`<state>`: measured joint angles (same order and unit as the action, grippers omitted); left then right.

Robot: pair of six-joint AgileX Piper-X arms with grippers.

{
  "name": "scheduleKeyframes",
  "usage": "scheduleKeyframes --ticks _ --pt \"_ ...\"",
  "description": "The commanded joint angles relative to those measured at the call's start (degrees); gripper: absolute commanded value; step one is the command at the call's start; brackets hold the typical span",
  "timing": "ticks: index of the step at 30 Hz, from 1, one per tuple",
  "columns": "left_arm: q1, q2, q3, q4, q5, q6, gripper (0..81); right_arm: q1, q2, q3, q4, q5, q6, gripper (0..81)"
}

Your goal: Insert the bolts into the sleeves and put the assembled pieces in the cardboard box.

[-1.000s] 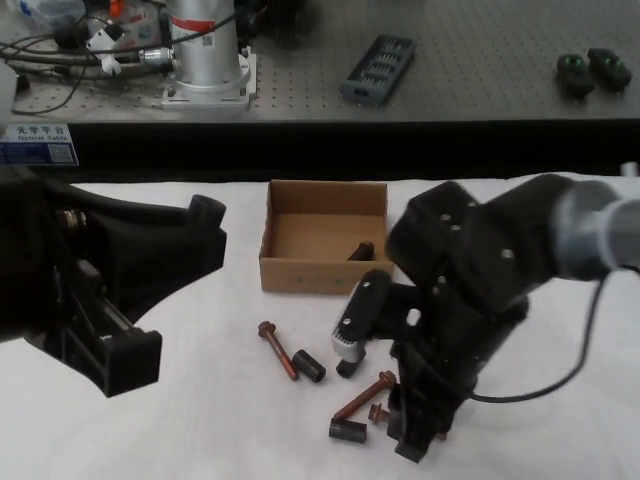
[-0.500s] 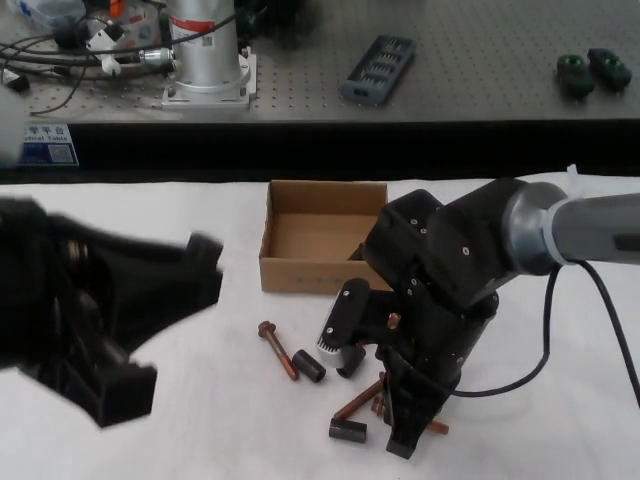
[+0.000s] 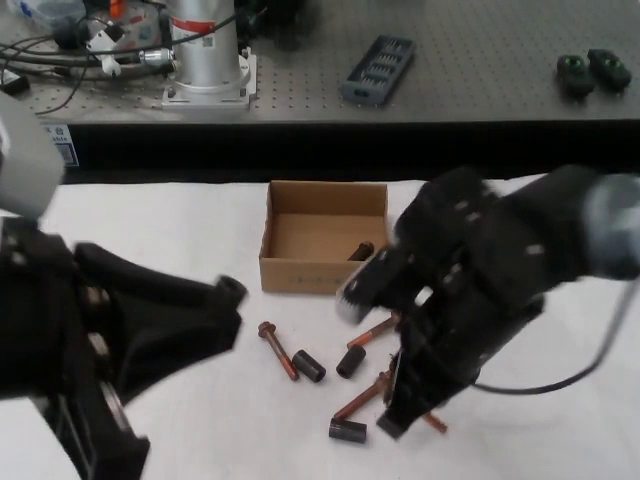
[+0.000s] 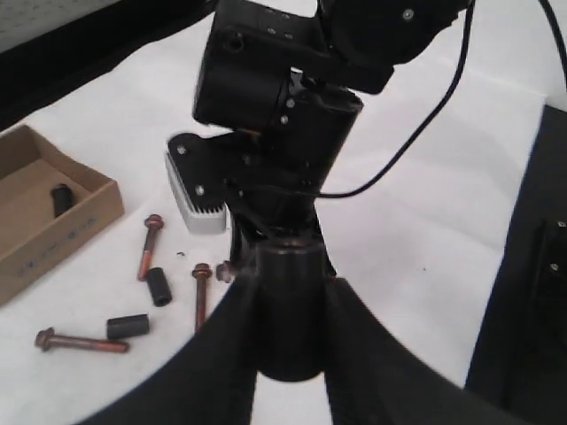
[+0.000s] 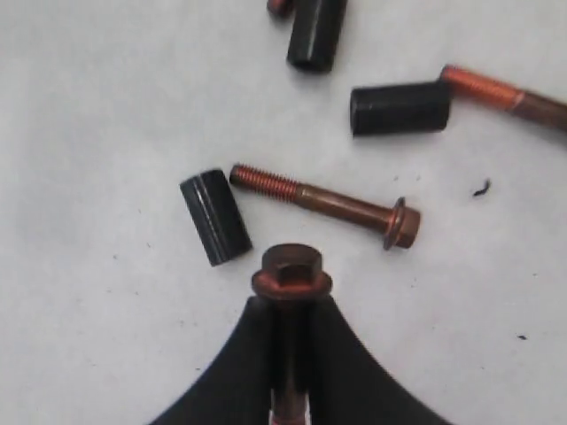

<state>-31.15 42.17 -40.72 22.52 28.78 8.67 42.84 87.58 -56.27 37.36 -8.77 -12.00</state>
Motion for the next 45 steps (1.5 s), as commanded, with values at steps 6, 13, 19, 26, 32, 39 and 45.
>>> scheduleKeyframes --ticks 6,13,19,26,32,39,45 --pt "0.0 1.1 14.0 -25.2 6.6 -8.7 0.6 0.7 -9.9 5.5 -7.8 -1.3 4.4 2.9" --pt "0.0 1.1 20.6 -33.5 9.5 -12.5 0.6 1.3 -21.9 11.3 -16.6 -4.5 8.7 2.9" --pt "0.0 1.1 22.2 -36.0 13.1 -12.5 0.6 1.3 -30.6 17.7 -33.6 -11.9 19.4 2.9" --pt "-1.5 2.8 22.2 -39.5 15.5 -12.5 0.6 1.3 -36.2 22.5 -46.5 -17.8 29.3 2.9" --pt "-7.0 8.1 22.2 -48.0 16.5 -13.0 0.6 1.5 -38.6 24.6 -48.9 -20.1 31.7 2.9" --pt "-10.3 16.4 22.2 -62.1 15.1 -18.5 0.6 4.5 -43.5 27.1 -49.3 -17.2 31.7 2.9" --pt "-10.4 20.6 22.2 -75.1 15.3 -25.5 0.6 5.3 -47.5 30.0 -49.2 -16.1 31.7 2.9"
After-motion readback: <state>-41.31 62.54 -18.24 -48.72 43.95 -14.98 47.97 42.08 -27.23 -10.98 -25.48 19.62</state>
